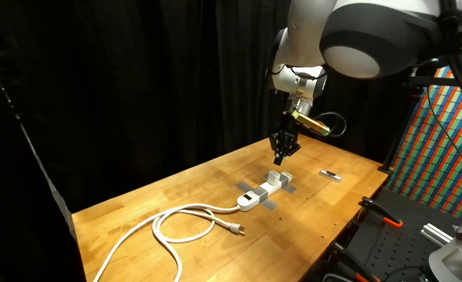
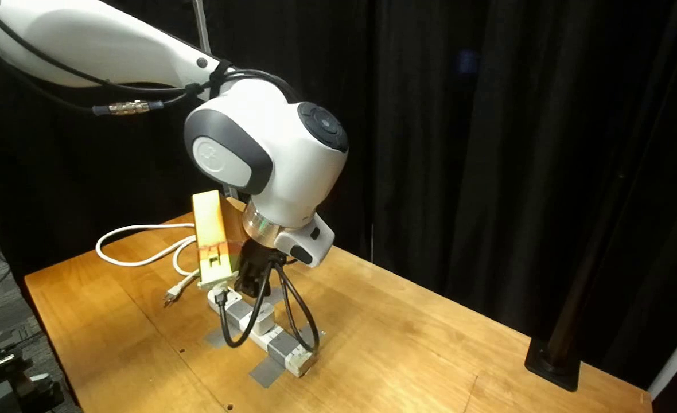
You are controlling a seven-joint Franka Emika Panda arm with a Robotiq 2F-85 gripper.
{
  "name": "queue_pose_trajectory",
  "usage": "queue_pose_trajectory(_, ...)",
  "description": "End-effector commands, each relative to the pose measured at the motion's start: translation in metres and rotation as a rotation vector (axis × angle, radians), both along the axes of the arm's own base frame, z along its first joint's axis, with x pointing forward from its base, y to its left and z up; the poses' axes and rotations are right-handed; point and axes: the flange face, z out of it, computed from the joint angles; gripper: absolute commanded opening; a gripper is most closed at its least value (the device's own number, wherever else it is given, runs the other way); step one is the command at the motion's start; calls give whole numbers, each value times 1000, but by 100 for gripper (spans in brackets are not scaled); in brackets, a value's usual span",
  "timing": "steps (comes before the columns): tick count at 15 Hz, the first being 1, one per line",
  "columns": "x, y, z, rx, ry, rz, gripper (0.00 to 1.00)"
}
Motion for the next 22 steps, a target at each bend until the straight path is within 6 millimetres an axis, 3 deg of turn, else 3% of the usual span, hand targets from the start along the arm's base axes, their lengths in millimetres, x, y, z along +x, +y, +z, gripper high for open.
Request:
queue_pose_trajectory(1,13,-4,-11,-1,-195,17,7)
queue_pose_trajectory(4,17,-7,-16,-34,-268,36,6)
queue_pose_trajectory(11,3,-21,-19,-141,-145,36,7)
queue_pose_trajectory(22,-10,-10,-36,-63,-89,50,8)
